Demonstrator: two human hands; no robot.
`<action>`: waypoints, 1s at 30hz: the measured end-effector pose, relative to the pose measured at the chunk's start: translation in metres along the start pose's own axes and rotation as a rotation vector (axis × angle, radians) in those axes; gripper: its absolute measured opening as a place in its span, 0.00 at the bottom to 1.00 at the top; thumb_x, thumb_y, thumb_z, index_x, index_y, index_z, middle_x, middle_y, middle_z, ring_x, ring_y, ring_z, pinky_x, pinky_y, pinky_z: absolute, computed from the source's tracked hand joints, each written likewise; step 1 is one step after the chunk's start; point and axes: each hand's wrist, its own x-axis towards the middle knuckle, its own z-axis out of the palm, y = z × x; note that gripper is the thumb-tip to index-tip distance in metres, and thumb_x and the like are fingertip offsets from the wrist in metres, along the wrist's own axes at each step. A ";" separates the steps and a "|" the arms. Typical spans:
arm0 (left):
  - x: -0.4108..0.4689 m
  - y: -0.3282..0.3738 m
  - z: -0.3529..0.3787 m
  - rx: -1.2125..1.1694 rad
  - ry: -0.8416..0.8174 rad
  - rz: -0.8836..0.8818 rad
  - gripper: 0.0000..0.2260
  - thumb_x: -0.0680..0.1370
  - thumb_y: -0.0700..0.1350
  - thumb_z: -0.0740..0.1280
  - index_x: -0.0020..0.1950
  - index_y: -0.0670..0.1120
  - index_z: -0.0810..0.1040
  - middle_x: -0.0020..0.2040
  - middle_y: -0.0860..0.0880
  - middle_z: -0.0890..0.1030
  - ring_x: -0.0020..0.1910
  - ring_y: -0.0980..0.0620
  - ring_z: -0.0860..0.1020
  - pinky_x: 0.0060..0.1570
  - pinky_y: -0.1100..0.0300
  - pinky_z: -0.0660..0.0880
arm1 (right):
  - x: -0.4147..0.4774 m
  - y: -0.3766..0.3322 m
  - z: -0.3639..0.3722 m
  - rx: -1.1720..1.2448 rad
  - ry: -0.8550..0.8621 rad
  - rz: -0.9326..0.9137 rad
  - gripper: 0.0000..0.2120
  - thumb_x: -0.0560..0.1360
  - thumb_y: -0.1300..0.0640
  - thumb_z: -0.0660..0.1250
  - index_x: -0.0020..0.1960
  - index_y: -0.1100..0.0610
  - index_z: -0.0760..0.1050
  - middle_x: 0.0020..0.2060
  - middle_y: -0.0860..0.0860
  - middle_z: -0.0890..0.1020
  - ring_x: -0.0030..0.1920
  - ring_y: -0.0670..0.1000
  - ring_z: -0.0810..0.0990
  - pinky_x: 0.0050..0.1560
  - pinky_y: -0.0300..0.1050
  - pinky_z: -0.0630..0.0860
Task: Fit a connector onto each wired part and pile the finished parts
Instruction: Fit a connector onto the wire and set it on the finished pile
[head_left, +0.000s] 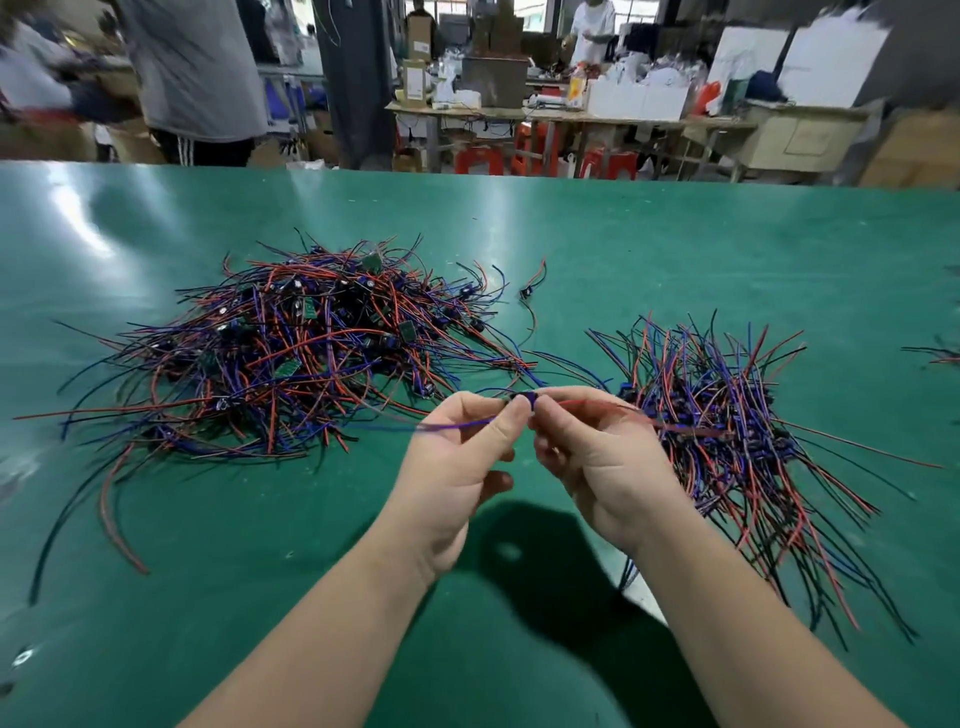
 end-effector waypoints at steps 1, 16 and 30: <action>0.001 -0.002 -0.001 0.036 -0.002 0.045 0.11 0.63 0.50 0.75 0.36 0.50 0.75 0.29 0.57 0.76 0.28 0.62 0.72 0.29 0.65 0.69 | 0.001 0.000 0.001 0.029 0.037 0.029 0.02 0.61 0.59 0.71 0.32 0.56 0.82 0.27 0.50 0.81 0.25 0.44 0.76 0.27 0.32 0.73; -0.003 0.000 0.000 0.229 -0.059 0.042 0.07 0.68 0.45 0.74 0.38 0.42 0.82 0.32 0.47 0.83 0.29 0.51 0.82 0.29 0.64 0.77 | 0.004 -0.006 -0.019 -0.220 -0.049 -0.012 0.07 0.63 0.55 0.71 0.33 0.59 0.81 0.28 0.53 0.79 0.30 0.48 0.74 0.33 0.38 0.71; -0.010 0.005 -0.006 0.459 -0.501 -0.181 0.08 0.76 0.39 0.70 0.36 0.46 0.80 0.35 0.46 0.84 0.32 0.51 0.83 0.31 0.64 0.76 | 0.003 -0.045 -0.049 -0.052 0.513 -0.168 0.09 0.73 0.63 0.70 0.36 0.59 0.73 0.22 0.50 0.79 0.22 0.46 0.77 0.20 0.32 0.66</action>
